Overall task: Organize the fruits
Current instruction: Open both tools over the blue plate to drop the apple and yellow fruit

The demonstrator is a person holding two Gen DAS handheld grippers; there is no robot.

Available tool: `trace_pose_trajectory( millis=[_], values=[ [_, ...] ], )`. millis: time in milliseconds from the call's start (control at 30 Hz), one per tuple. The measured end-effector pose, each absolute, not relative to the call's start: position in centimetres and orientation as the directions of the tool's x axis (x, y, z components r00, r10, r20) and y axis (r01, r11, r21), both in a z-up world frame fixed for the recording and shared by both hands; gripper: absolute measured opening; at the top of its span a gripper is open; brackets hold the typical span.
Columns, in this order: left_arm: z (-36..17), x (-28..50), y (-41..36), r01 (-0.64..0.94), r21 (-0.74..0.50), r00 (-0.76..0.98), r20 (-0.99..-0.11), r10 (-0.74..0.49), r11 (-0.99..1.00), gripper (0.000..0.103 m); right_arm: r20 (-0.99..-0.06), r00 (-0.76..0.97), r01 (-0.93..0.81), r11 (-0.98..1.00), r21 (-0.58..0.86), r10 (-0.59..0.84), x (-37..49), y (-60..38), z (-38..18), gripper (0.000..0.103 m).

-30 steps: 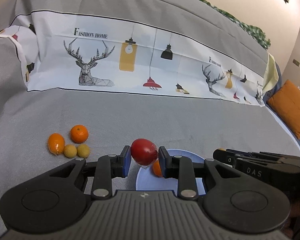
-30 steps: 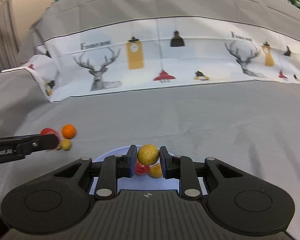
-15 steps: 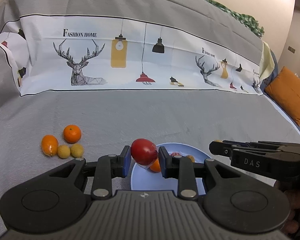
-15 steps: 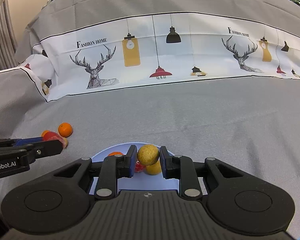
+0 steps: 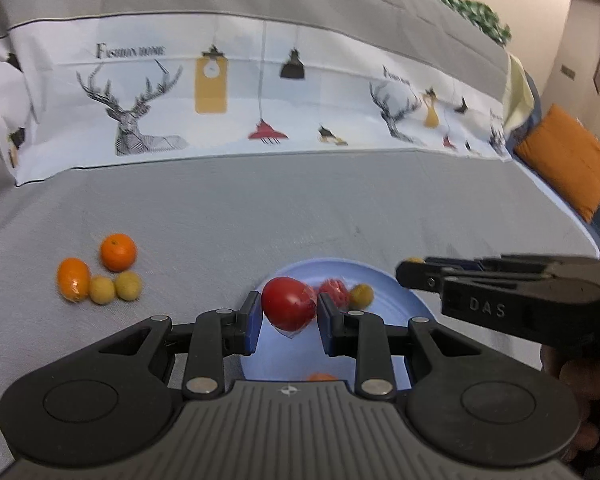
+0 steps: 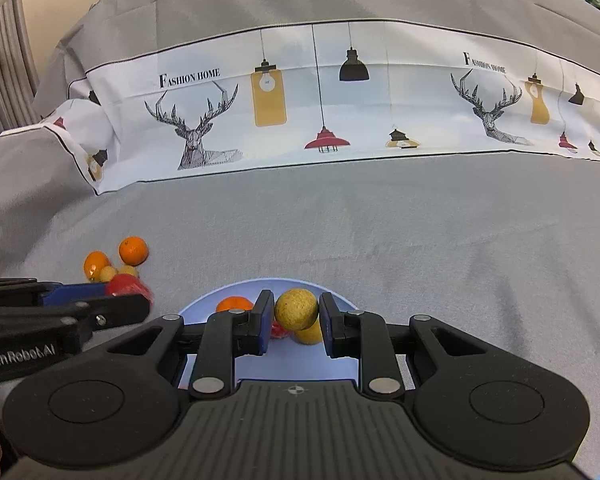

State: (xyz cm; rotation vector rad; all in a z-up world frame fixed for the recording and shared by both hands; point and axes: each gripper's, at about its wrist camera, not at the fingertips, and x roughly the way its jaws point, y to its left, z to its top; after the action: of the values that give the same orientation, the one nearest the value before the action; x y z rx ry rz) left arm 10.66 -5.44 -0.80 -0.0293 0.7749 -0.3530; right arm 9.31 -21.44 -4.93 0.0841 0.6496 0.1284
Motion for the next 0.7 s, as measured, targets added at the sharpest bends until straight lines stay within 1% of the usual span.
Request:
trace_pose_trajectory(
  millis=[133, 700],
  values=[
    [-1.30, 10.56, -6.15, 0.331, -0.134, 0.643, -0.692, -0.327, 0.934, 0.033, -0.622, 0.769, -0.103, 0.989, 0.107, 0.147, 9.48, -21.13, -5.38, 0.026],
    [-1.29, 10.16, -6.38, 0.361, -0.142, 0.642, -0.678, -0.356, 0.922, 0.033, -0.628, 0.764, -0.104, 0.989, 0.103, 0.146, 9.42, -21.01, -5.52, 0.026]
  ],
)
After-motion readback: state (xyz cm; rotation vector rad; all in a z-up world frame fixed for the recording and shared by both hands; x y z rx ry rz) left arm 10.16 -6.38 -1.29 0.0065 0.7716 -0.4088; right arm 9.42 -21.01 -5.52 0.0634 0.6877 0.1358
